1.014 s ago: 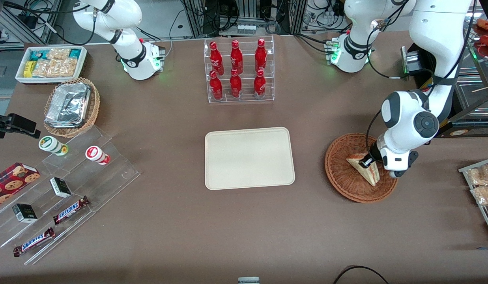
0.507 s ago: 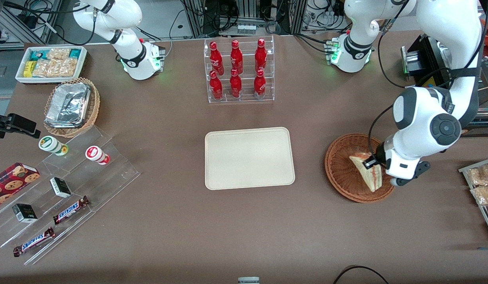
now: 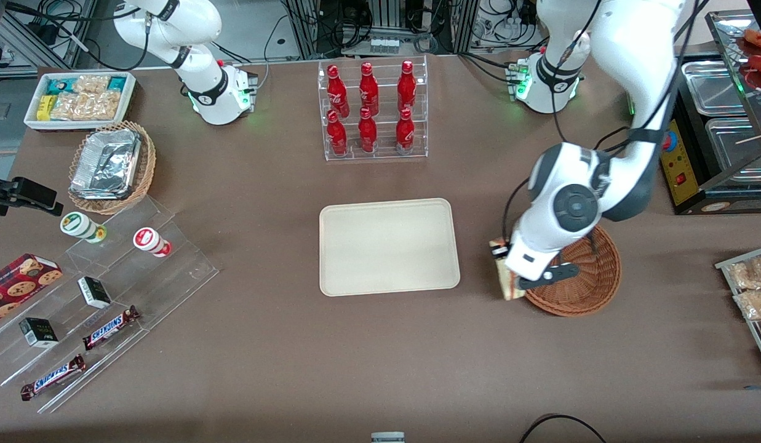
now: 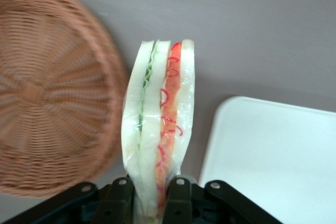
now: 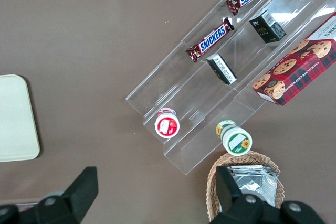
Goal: Place sandwich from basket to tray
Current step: 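Lift the sandwich with the left gripper and carry it toward the white tray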
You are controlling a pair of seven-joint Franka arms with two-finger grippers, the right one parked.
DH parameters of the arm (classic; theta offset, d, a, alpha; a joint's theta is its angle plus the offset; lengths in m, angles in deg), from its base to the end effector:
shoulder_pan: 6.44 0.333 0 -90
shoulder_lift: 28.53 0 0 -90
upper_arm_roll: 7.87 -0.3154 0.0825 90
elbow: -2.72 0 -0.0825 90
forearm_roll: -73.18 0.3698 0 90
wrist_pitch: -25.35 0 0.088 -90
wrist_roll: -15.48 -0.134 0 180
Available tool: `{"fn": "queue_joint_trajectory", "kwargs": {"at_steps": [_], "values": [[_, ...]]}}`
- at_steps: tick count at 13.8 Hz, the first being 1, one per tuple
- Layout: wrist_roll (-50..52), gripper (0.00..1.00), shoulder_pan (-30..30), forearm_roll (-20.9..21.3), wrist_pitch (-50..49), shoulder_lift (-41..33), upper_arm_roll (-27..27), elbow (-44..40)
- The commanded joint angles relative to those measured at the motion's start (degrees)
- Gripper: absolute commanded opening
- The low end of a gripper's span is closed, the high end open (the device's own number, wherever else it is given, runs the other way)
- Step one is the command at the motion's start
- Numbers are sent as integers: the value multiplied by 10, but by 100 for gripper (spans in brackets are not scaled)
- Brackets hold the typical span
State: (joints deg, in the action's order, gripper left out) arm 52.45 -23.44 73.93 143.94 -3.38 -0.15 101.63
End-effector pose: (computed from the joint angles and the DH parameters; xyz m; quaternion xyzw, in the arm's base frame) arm 0.5810 -0.2593 0.3051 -0.9928 -0.1082 0.0512 0.0035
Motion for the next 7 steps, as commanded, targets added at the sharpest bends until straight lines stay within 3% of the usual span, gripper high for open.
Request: {"fn": "queue_joint_trajectory", "kwargs": {"at_steps": [1,7], "values": [[49,0,-52,8,-9,63,-6,-83],[173,0,-166,9,-7,156,-6,-192]]}}
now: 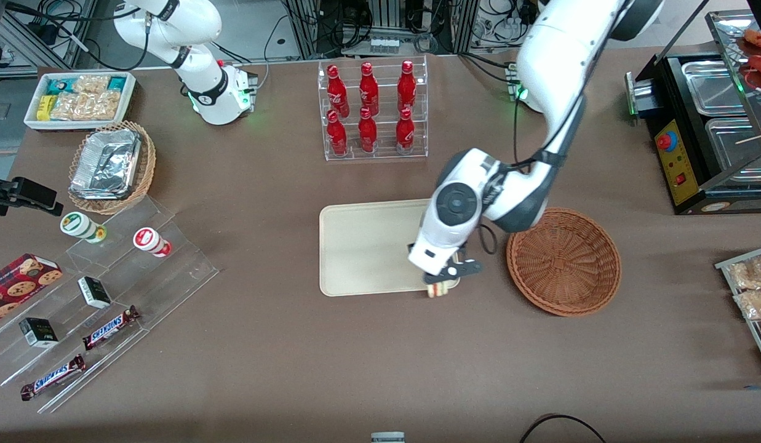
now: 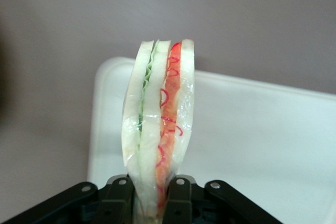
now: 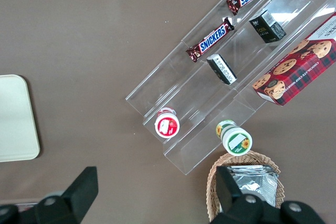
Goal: Place sandwich from basket to tray
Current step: 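Lower the sandwich onto the white tray and open the left gripper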
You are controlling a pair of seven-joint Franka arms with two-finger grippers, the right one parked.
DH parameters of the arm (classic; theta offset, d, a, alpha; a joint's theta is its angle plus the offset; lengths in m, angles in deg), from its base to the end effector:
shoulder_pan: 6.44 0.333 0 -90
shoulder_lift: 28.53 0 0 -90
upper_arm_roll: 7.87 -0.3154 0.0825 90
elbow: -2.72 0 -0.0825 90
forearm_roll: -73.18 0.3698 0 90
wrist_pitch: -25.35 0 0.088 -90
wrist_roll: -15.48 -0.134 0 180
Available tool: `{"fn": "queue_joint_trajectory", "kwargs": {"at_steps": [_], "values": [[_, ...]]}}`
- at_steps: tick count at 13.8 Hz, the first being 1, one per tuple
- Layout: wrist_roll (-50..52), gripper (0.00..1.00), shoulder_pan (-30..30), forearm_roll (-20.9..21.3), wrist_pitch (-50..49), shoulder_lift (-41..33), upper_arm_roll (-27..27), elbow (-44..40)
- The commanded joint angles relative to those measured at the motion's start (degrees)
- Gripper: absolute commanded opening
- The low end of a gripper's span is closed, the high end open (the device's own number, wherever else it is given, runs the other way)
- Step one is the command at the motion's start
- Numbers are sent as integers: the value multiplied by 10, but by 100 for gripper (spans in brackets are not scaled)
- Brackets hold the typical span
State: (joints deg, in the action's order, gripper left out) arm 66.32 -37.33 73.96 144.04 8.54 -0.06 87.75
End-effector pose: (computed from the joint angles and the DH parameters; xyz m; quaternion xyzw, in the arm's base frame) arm 0.5503 -0.4216 0.2725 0.9924 0.1147 -0.0441 0.0063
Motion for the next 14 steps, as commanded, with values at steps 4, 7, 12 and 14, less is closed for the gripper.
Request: {"fn": "queue_joint_trajectory", "kwargs": {"at_steps": [4,7,12,14], "values": [[89,0,-80,15,-7,80,-9,-92],[97,0,-87,14,-9,90,-9,-101],[101,0,-93,14,-7,98,-10,-99],[107,0,-94,15,-7,105,-12,-98]]}}
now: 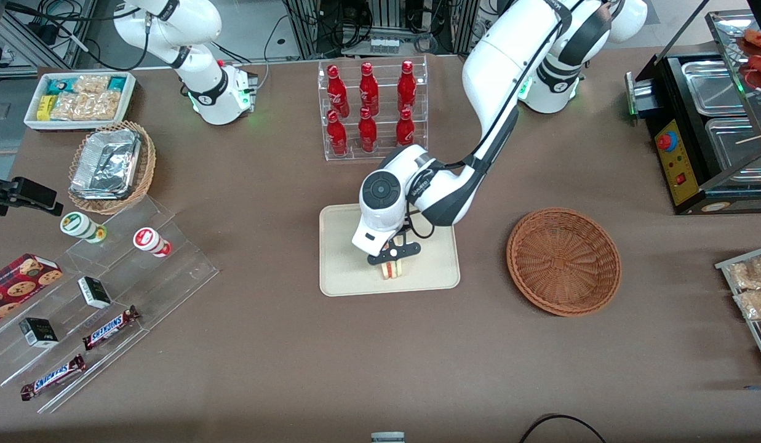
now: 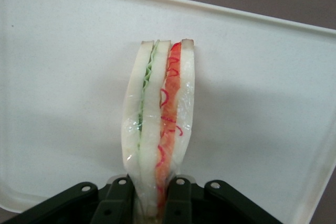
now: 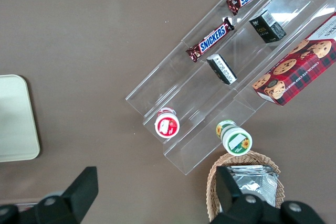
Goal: Place sandwich from basket to tray
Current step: 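Lower the sandwich onto the white tray and open the left gripper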
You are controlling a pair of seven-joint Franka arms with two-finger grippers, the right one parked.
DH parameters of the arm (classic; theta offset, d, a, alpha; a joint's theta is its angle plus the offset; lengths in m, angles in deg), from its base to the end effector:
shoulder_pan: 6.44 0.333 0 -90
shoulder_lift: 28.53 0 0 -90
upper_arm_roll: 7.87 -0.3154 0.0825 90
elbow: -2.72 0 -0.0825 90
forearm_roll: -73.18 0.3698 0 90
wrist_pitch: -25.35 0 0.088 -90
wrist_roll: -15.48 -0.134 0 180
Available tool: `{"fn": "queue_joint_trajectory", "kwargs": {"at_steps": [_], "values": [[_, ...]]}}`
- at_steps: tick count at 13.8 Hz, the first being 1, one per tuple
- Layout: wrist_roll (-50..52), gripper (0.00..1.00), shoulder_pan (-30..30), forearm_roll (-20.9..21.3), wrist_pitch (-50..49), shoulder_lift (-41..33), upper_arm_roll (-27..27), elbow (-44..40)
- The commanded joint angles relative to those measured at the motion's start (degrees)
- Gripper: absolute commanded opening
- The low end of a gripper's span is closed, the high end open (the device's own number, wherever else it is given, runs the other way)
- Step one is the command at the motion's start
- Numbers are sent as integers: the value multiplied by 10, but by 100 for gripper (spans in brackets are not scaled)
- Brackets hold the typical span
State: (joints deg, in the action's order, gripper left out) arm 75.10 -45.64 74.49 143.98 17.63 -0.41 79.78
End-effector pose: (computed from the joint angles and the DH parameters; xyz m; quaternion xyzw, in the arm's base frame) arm 0.5061 -0.5076 0.2212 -0.9908 -0.1248 0.0523 0.0068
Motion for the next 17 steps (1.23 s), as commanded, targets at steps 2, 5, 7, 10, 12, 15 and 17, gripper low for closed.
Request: {"fn": "queue_joint_trajectory", "kwargs": {"at_steps": [2,5,7,10,12,15,17], "values": [[20,21,-10,9,-6,15,-9,-18],[28,100,-10,9,-7,10,-9,-24],[27,100,-8,10,-9,-3,-10,-29],[24,100,0,10,-23,-39,-10,-38],[17,100,8,10,-35,-59,-14,-39],[-25,100,18,26,-52,-84,-24,-38],[-39,100,25,28,-85,-104,-52,-35]]}}
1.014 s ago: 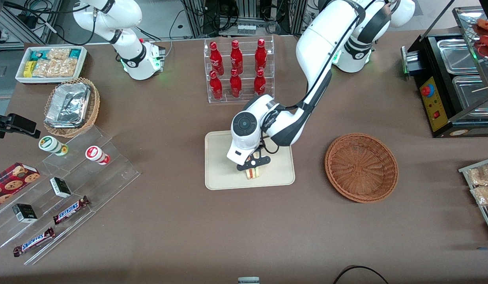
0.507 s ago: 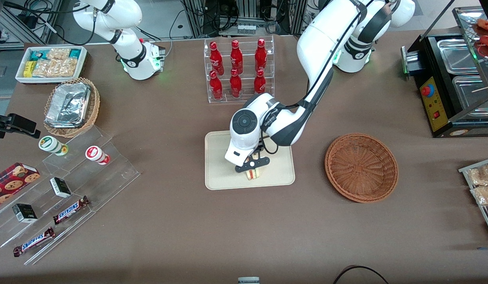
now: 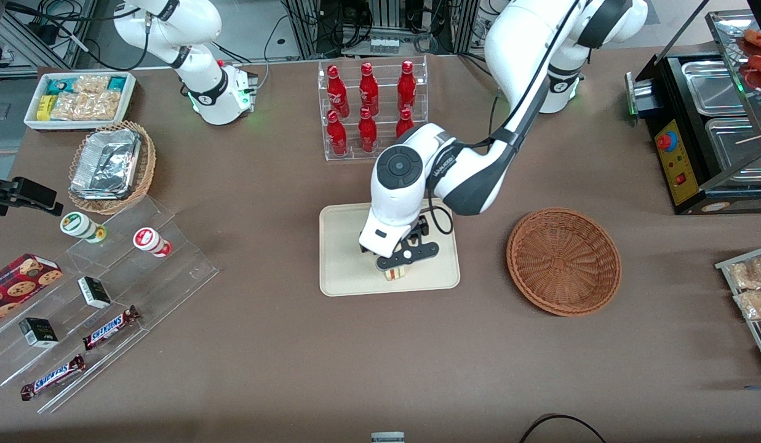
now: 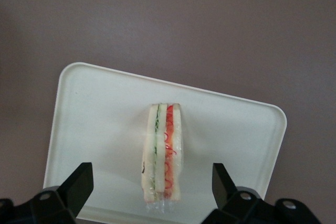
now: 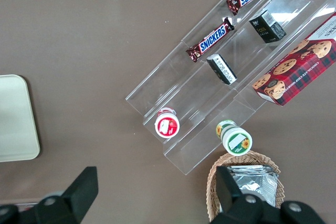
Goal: Place sandwich from basket to tray
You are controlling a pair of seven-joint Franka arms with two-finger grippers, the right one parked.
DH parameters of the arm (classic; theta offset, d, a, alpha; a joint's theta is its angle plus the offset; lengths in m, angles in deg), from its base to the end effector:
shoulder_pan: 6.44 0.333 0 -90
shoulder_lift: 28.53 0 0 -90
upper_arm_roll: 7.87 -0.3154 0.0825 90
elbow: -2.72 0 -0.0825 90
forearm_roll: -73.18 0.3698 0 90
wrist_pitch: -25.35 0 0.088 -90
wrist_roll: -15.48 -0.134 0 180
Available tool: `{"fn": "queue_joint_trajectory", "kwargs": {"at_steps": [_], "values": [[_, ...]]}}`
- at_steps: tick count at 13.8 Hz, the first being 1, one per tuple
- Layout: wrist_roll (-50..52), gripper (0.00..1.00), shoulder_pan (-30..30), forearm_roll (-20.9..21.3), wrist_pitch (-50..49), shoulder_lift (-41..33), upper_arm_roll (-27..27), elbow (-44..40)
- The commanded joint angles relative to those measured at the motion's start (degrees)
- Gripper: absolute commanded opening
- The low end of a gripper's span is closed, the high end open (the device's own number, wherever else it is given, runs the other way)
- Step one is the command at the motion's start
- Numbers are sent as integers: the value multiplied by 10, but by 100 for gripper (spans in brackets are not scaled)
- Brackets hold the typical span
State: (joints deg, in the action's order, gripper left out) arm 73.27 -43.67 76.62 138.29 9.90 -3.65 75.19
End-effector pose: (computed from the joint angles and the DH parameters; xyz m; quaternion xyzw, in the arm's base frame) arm 0.5573 -0.4689 0.3440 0.9901 0.1393 0.0160 0.0109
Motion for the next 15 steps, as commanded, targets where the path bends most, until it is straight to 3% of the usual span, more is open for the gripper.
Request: {"fn": "queue_joint_trajectory", "kwargs": {"at_steps": [1,5,9,15], "values": [[-34,100,15,6,-37,-41,-32,16],[-125,100,76,10,-57,-64,-35,44],[-281,100,154,10,-50,-142,-35,135],[-455,100,248,-16,-62,-206,-34,188]]}}
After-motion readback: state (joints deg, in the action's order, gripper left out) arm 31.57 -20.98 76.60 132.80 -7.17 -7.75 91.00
